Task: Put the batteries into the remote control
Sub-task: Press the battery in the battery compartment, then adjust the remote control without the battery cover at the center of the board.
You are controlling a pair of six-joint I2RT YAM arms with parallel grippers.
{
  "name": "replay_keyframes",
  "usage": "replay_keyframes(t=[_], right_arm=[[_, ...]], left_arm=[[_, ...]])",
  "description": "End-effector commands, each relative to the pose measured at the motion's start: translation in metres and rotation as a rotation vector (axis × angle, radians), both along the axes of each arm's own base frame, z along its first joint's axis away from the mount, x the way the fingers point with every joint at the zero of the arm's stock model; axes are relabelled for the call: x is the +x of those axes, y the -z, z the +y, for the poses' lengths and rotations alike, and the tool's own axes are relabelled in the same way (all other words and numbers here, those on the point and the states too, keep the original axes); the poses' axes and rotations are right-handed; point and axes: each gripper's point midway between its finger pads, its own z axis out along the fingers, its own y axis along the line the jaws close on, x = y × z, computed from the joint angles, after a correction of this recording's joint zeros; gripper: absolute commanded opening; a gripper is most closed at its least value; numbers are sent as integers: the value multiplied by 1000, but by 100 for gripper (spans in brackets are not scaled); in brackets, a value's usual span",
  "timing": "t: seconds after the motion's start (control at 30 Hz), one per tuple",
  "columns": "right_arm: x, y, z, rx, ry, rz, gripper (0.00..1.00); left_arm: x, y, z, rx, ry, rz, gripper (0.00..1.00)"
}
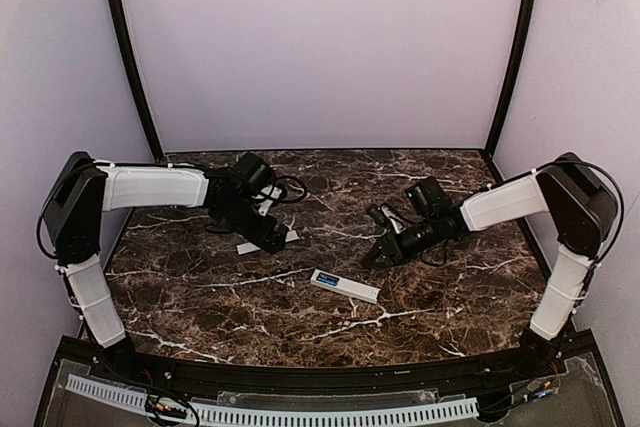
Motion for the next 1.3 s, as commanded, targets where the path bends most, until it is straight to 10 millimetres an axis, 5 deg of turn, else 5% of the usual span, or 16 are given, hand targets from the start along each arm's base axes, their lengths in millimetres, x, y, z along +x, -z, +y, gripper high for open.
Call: replay_keyframes(t=[0.0,0.23,0.33,0.63,0.87,1.17,1.27], right_arm=[[-12,-18,1,14,-58,-43,41],[-52,-24,-9,-72,-59,-56,79],[-81,-19,-11,-148,-87,-60,84],[-106,16,-34,-393,-54,-20,83],[-96,41,-39,-526,-37,-48,77],[-60,55,-45,-681,14,-152,50],[-49,55,-52,-750,27,-197,47]], left_arm=[[0,16,4,76,88,50,99],[20,3,-4,69,69,5,99],[29,0,-3,87,74,-24,99],[38,8,-1,97,85,11,99],[42,13,5,120,79,5,96],[42,18,10,111,61,23,91],[42,19,10,114,60,20,89]])
